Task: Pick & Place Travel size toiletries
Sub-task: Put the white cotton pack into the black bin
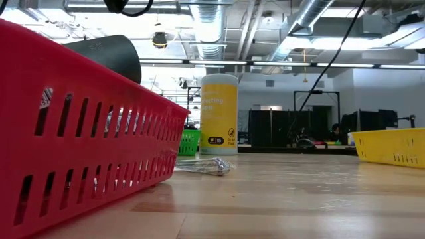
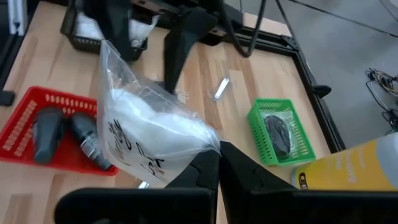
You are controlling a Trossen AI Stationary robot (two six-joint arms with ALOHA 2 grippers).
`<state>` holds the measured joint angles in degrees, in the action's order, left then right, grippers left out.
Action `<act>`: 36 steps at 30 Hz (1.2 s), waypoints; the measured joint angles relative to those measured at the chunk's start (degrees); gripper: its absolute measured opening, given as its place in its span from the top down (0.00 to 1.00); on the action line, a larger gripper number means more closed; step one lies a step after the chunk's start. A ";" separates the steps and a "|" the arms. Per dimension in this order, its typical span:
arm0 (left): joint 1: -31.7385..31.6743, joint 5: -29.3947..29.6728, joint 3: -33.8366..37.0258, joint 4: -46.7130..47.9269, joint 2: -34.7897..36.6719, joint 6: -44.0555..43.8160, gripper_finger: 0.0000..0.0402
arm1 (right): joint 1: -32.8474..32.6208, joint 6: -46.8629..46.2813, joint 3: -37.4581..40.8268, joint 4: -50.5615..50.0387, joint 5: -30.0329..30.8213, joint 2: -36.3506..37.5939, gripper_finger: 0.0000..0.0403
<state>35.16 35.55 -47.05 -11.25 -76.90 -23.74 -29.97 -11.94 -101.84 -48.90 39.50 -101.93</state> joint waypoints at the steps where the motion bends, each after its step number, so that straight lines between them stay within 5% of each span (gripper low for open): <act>1: 0.00 0.00 0.00 -0.41 0.00 0.47 0.58 | 0.27 -0.05 0.00 0.30 0.01 0.00 1.00; 11: 0.00 0.38 0.00 -4.73 0.00 5.47 0.58 | 3.44 -0.05 0.00 1.90 0.01 -0.02 1.00; 29: 0.00 14.37 0.00 -4.65 0.00 5.98 0.59 | 4.97 0.33 0.00 5.44 -0.49 -0.04 1.00; 36: 0.00 14.55 0.00 -4.45 0.00 5.98 0.78 | 4.97 0.35 0.00 5.00 -0.67 -0.07 1.00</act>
<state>35.16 50.11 -47.05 -15.71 -76.90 -17.76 -24.99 -11.60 -101.84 -43.90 38.83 -102.00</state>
